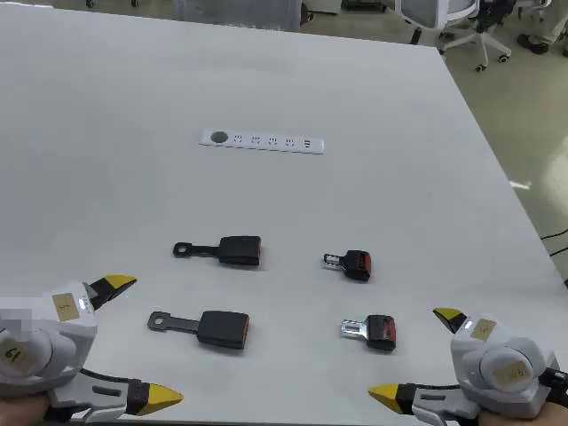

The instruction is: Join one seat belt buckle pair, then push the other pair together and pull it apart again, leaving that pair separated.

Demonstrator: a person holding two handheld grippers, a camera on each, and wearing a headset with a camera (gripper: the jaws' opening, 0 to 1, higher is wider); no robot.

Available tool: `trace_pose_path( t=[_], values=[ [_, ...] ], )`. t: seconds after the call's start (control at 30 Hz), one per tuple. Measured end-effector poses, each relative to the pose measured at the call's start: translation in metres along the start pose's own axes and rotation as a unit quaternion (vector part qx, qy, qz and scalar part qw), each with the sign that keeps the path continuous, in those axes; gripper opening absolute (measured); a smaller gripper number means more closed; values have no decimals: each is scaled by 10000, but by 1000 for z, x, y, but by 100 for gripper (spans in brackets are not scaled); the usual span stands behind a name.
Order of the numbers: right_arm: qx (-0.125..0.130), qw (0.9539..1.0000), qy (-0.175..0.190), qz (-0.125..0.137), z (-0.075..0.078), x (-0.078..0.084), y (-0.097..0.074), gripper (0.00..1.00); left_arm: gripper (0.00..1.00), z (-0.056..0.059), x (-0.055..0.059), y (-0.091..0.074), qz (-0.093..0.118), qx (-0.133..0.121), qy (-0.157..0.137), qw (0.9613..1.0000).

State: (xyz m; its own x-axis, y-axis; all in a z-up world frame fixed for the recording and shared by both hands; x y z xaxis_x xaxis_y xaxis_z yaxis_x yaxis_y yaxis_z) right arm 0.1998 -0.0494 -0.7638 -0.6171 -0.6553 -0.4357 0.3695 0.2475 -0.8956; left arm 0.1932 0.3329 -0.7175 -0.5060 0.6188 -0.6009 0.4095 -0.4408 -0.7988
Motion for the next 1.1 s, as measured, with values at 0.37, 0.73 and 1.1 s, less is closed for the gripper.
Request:
trace_pose_path(
  t=[0.37, 0.73, 1.1],
  values=[
    [-43, 9998, -170, -11, -4, -9, -1, 94, 100, -5, 11, -7, -100, -109, -94, 9998],
    [-75, 9996, -282, -34, -5, -12, -3, 94, 100, -2, 14, -7, -139, -72, -99, 9998],
    [-54, 9998, -201, -42, -4, -11, -2, 93, 100, -9, 14, -8, -76, -105, -195, 9997]
  ],
)
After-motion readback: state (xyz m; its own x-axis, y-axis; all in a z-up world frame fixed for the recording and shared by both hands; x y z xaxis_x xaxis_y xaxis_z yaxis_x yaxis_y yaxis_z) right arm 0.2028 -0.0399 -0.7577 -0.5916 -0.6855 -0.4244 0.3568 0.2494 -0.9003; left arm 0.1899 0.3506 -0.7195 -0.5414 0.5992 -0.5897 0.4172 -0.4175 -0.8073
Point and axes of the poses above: the centre of the closed fingertips' face, and the gripper's own axes: y roughly forward along the fingers, z roughly to its right, x roughly out of its underside, the point moved 2 cm from there along -y, roughly backward along the fingers, and after that the axes turned 13 degrees about -z, right-handed, at the moved point
